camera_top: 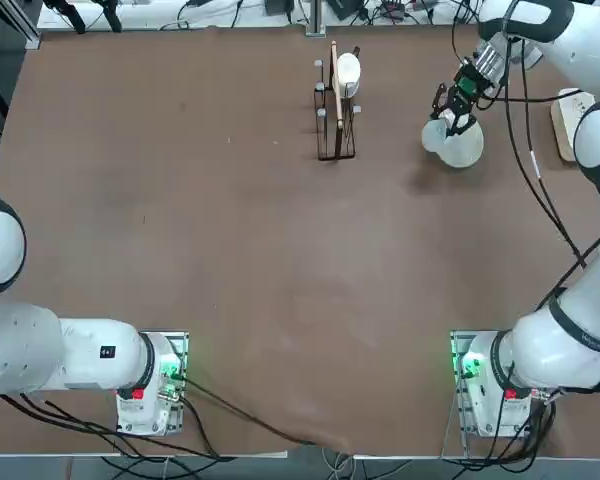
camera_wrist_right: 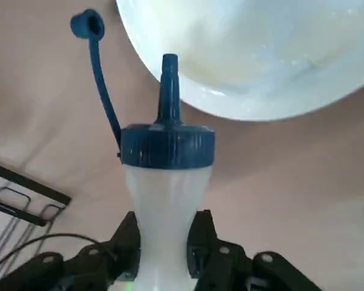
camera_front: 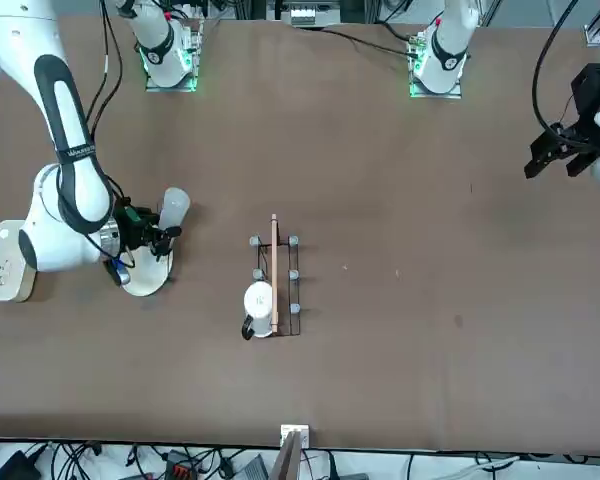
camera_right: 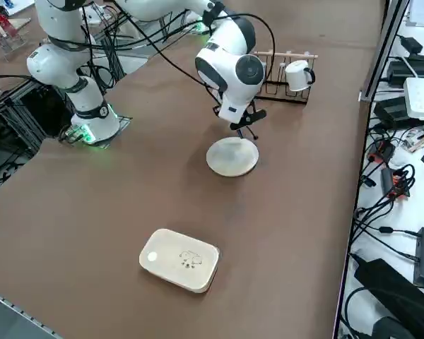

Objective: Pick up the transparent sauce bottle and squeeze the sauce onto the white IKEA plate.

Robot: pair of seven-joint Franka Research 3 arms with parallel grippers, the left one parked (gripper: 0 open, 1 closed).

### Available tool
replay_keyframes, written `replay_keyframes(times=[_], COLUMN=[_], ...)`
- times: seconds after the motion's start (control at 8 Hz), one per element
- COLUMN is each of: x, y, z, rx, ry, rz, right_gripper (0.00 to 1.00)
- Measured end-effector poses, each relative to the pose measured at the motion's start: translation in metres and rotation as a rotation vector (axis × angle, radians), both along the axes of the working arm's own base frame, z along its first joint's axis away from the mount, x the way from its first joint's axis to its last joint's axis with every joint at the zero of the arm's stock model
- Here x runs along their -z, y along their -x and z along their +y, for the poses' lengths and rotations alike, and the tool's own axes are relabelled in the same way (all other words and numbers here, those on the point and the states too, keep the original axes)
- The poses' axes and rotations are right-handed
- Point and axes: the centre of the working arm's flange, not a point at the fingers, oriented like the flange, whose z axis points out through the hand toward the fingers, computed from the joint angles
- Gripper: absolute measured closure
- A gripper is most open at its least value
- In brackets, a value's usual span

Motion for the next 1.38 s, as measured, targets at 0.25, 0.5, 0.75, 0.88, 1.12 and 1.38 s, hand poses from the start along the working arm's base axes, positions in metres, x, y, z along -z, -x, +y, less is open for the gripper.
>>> replay_keyframes(times=[0.25,0.5,0.75,0.88,1.12,1.38], x=[-0.004,-0.002,-0.001,-0.001,0.001,0.006], y=[-0.01,-0.014,-0.013,-0.01,-0.005,-0.001], z=[-0.014,-0.04,-0.066,-0.083,-0.103,-0.094], rx=[0.027,0.057,0.088,0.102,0.104,0.09], ry=[0.003,0.0,-0.006,-0.016,-0.037,-0.046], rz=[-0.023,-0.033,-0.022,-0.011,0.001,0.019], right_gripper=[0.62,0.62,0.62,0.62,0.62,0.62])
